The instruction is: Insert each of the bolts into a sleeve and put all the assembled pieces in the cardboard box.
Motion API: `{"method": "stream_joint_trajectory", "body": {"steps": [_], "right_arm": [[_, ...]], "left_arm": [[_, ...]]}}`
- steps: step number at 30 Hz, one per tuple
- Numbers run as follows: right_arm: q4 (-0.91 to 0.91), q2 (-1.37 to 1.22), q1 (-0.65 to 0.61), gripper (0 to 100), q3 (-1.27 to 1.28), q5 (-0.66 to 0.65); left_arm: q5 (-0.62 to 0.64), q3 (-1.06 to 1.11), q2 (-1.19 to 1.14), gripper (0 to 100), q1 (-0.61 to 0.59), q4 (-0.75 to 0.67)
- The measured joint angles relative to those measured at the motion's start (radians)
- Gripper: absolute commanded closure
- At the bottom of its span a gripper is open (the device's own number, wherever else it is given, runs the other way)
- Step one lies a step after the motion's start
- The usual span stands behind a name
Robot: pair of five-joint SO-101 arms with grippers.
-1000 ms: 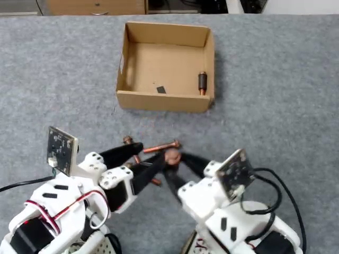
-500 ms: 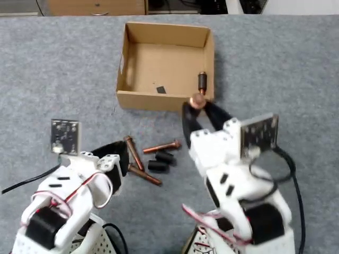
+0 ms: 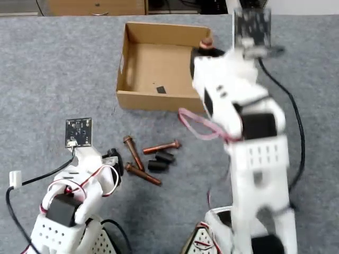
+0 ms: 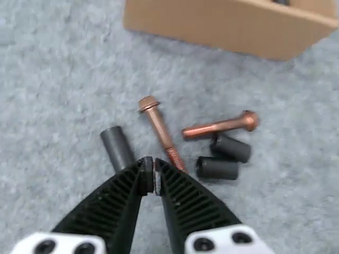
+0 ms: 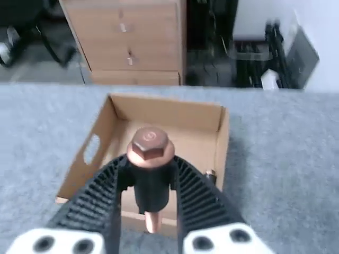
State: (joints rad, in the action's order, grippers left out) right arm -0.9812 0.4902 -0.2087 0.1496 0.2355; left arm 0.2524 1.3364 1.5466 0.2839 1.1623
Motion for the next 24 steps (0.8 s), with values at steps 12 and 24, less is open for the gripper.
{"method": "stream_joint_trajectory", "body": {"steps": [12,24], "right_arm": [[-0.149,-0.621,0.044,99.7,-0.44,0.0],[-0.166,-1.008,0.054,99.7,-0.598,0.0]], "left_arm": [[0.0,0.203,-0.003,98,-0.091,-0.097],[0.0,0.318,-0.003,98,-0.16,-0.219]]}}
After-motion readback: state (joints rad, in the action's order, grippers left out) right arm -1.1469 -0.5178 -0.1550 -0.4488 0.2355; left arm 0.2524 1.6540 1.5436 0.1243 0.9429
